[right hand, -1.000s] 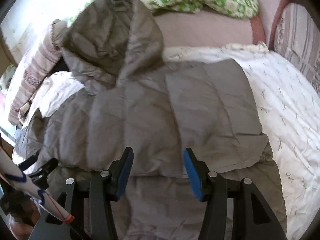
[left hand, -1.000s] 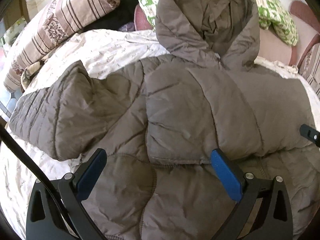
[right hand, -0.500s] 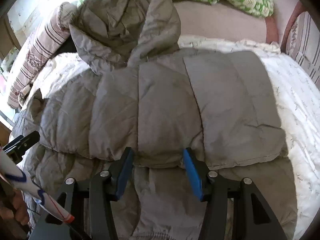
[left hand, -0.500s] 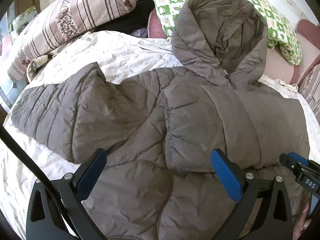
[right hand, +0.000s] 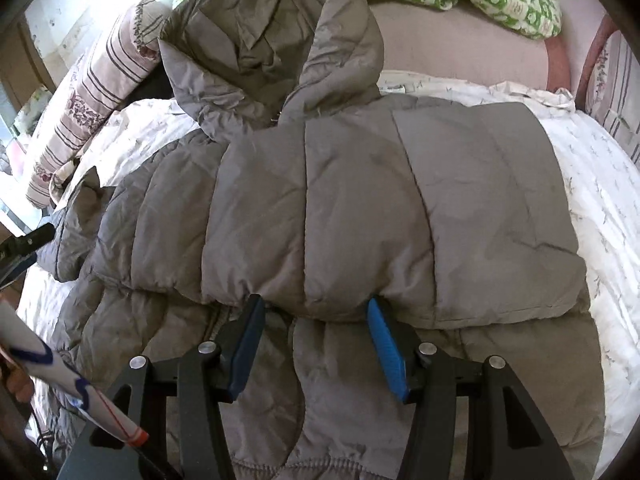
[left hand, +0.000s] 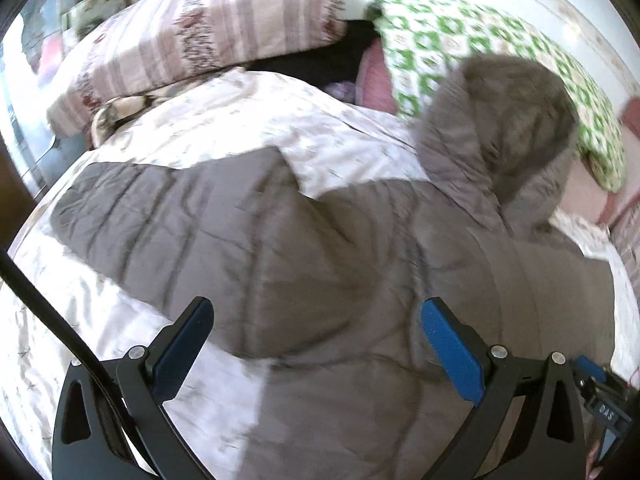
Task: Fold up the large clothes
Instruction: 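Move the left gripper to the other sleeve cuff and close on it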
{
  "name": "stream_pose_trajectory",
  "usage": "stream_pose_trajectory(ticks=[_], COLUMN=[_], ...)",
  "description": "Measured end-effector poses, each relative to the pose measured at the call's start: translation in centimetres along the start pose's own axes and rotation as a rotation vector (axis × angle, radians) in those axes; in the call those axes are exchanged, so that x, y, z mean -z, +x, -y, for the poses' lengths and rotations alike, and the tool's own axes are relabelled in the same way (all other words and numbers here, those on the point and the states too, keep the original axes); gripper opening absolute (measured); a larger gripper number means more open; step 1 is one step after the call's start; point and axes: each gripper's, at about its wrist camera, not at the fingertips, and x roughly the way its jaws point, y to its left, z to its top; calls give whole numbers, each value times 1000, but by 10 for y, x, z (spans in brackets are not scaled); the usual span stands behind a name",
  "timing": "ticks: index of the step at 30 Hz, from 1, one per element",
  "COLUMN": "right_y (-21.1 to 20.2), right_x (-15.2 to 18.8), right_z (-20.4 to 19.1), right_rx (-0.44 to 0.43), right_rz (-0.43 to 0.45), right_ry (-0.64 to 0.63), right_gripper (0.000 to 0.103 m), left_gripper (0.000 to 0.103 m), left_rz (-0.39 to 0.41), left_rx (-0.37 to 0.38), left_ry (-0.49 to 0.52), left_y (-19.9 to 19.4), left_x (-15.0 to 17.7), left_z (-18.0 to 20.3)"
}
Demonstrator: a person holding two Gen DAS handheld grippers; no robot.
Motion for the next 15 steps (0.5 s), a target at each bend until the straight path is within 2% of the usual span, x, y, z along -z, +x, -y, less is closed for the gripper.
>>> stream_pose_trajectory(ticks=[7,15], right_y=[2,8], right_x=[2,3], right_z=[0,0], right_rx=[-4,8], right_rz=[-8,-16], right_ry=[-1,-12], right_gripper=[58,58], left_gripper=[103,103], left_rz=[11,-2], left_rx=[-56,-112], left_ry=[-115,-284], left_y=[2,20], left_x=[-18,-20], left_z=[-74,-187])
